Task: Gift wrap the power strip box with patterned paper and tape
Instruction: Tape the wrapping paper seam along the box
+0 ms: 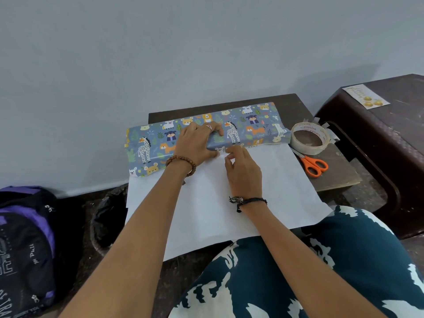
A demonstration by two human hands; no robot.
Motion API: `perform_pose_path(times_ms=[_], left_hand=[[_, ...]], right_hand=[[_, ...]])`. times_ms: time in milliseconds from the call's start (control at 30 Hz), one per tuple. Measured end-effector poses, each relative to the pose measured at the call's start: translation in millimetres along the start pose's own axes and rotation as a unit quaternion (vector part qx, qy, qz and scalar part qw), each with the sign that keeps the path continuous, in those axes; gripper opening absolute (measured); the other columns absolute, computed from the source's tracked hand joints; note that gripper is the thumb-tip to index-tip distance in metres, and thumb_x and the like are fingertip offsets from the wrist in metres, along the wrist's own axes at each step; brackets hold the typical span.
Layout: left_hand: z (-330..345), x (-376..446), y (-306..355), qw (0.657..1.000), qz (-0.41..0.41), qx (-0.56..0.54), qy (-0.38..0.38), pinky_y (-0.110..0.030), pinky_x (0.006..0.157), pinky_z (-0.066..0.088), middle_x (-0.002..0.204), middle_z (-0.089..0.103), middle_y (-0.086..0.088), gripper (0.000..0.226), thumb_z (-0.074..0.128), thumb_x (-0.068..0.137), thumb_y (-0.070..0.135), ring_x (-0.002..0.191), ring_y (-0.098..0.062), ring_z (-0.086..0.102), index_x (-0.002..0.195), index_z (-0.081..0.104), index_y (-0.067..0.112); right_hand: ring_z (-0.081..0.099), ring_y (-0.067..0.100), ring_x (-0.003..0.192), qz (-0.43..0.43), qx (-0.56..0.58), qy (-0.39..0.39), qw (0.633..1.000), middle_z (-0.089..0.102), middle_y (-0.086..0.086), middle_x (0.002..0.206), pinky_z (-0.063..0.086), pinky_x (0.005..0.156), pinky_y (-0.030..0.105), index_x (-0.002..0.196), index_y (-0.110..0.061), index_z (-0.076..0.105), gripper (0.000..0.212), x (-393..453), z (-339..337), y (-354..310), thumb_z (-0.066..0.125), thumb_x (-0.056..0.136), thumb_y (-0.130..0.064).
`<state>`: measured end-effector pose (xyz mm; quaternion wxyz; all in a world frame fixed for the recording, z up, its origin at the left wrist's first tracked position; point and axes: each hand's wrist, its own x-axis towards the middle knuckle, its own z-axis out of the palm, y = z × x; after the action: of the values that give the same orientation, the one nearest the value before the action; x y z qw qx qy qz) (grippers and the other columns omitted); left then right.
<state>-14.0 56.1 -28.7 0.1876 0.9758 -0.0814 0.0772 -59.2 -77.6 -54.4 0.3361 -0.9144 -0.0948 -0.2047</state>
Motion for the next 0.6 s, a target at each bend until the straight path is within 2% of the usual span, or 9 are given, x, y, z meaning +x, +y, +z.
perform_pose_path(times_ms=[100, 200, 300, 433, 467, 533, 600], left_hand=[[-0.3, 0.0, -0.1, 1.000, 0.003, -0.001, 0.003, -0.026, 0.083, 0.024, 0.118, 0.057, 0.002, 0.046, 0.076, 0.072, 0.029, 0.098, -0.021, 0.042, 0.113, 0.055, 0.025], [-0.1, -0.6, -0.1, 1.000, 0.005, -0.001, 0.006, -0.025, 0.081, 0.022, 0.117, 0.057, 0.002, 0.045, 0.076, 0.072, 0.028, 0.097, -0.021, 0.042, 0.112, 0.055, 0.025], [0.0, -1.0, 0.1, 1.000, 0.008, -0.002, 0.011, -0.025, 0.081, 0.022, 0.117, 0.057, 0.002, 0.044, 0.076, 0.072, 0.029, 0.097, -0.022, 0.043, 0.111, 0.056, 0.025], [-0.1, -0.7, 0.0, 1.000, 0.007, 0.002, 0.009, -0.027, 0.084, 0.025, 0.119, 0.057, 0.002, 0.045, 0.075, 0.072, 0.029, 0.099, -0.023, 0.044, 0.111, 0.055, 0.025], [0.0, -0.7, 0.1, 1.000, 0.006, 0.002, 0.008, -0.028, 0.085, 0.026, 0.119, 0.057, 0.002, 0.045, 0.075, 0.072, 0.029, 0.100, -0.024, 0.044, 0.112, 0.055, 0.025], [0.0, -0.5, 0.4, 1.000, 0.006, 0.002, 0.008, -0.029, 0.086, 0.027, 0.120, 0.057, 0.002, 0.044, 0.074, 0.073, 0.029, 0.100, -0.024, 0.044, 0.112, 0.055, 0.025], [-0.3, 0.0, -0.1, 1.000, 0.005, 0.000, 0.009, -0.028, 0.085, 0.026, 0.119, 0.057, 0.003, 0.044, 0.074, 0.072, 0.028, 0.098, -0.023, 0.043, 0.112, 0.055, 0.025]], right_hand=[[0.061, 0.032, 0.076, 0.003, -0.015, -0.021, 1.000, 0.064, 0.013, 0.102, 0.040, 0.058, 0.030, 0.104, -0.001, 0.064, 0.018, 0.4, 2.3, 3.3, 0.052, 0.092, -0.006], [0.062, 0.032, 0.062, -0.017, -0.019, -0.010, 1.000, 0.066, 0.017, 0.087, 0.044, 0.047, 0.028, 0.091, 0.002, 0.068, 0.011, -0.1, -1.0, -3.3, 0.063, 0.081, 0.003], [0.059, 0.027, 0.048, -0.042, -0.045, 0.038, 0.997, 0.065, 0.014, 0.071, 0.040, 0.037, 0.021, 0.078, 0.000, 0.069, 0.014, 0.7, -1.0, -6.2, 0.073, 0.067, 0.009], [0.062, 0.032, 0.063, -0.016, -0.077, -0.017, 0.997, 0.064, 0.017, 0.083, 0.045, 0.046, 0.030, 0.088, 0.002, 0.067, 0.009, 4.1, 0.2, -6.6, 0.060, 0.083, 0.004], [0.061, 0.030, 0.057, -0.024, -0.079, -0.011, 0.997, 0.064, 0.016, 0.077, 0.044, 0.042, 0.028, 0.082, 0.002, 0.067, 0.005, 5.7, -0.1, -8.0, 0.066, 0.078, 0.005], [0.057, 0.023, 0.044, -0.046, -0.096, 0.019, 0.994, 0.062, 0.011, 0.064, 0.039, 0.032, 0.020, 0.068, -0.001, 0.066, 0.015, 9.0, -0.7, -12.8, 0.079, 0.065, 0.005], [0.055, 0.019, 0.041, -0.059, -0.115, 0.038, 0.991, 0.061, 0.008, 0.060, 0.036, 0.030, 0.017, 0.063, -0.004, 0.065, 0.020, 11.5, 0.8, -13.5, 0.084, 0.059, 0.002]])
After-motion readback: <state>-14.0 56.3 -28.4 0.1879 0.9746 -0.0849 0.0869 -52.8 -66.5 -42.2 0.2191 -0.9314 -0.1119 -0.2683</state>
